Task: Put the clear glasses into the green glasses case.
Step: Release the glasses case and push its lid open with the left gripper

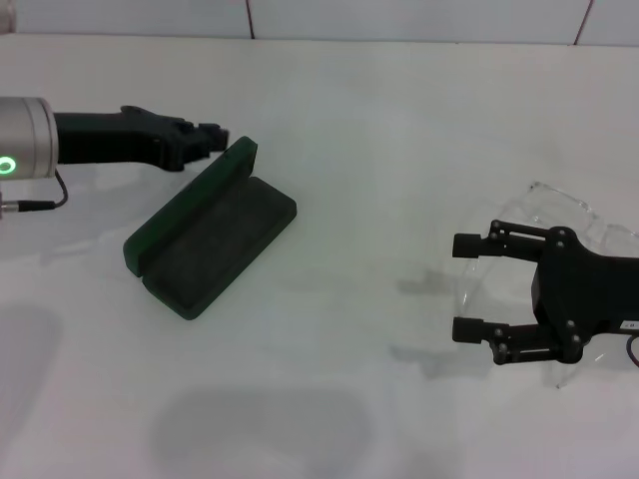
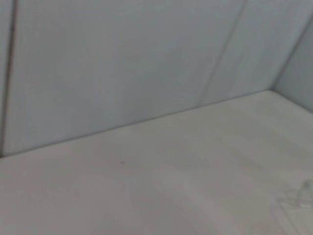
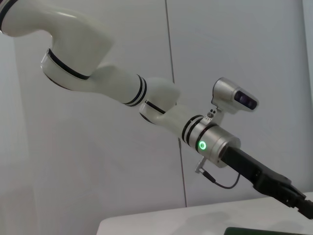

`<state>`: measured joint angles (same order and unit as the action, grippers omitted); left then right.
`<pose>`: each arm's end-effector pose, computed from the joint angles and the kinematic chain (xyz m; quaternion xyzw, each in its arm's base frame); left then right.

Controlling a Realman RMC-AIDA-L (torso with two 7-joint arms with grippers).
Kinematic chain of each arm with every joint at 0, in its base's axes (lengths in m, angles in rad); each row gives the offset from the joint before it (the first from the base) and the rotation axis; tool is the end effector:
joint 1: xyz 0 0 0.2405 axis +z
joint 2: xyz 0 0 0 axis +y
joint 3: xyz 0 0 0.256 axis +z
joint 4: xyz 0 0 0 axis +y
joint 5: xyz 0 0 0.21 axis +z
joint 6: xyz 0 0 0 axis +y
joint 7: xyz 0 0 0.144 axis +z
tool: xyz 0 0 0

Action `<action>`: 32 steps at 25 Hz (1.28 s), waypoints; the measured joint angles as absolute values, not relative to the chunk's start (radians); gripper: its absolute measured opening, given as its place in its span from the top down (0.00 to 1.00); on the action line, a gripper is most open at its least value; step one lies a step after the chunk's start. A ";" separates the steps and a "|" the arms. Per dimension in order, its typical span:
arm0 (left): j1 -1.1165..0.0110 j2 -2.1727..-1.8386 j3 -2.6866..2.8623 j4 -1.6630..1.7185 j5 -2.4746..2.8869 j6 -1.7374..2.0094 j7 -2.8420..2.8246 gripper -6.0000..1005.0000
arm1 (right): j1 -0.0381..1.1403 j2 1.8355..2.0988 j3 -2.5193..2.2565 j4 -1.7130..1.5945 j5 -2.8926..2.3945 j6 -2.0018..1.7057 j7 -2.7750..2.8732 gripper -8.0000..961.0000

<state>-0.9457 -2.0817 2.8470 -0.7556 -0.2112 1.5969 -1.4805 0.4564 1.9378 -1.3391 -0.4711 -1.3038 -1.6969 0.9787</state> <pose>-0.2555 0.3841 0.0349 -0.9124 -0.3233 -0.1672 0.1870 0.2434 0.2856 -0.0059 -0.9342 0.0397 0.3514 0.0468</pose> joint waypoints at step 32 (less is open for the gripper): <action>-0.915 -2.092 2.847 -0.747 -0.100 1.499 -1.435 0.44 | 0.471 1.945 -1.340 -0.477 -1.304 -1.684 0.954 0.14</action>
<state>-0.9150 -2.0921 2.8470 -0.7472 -0.0996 1.4986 -1.4345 0.4710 1.9448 -1.3399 -0.4771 -1.3038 -1.6841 0.9538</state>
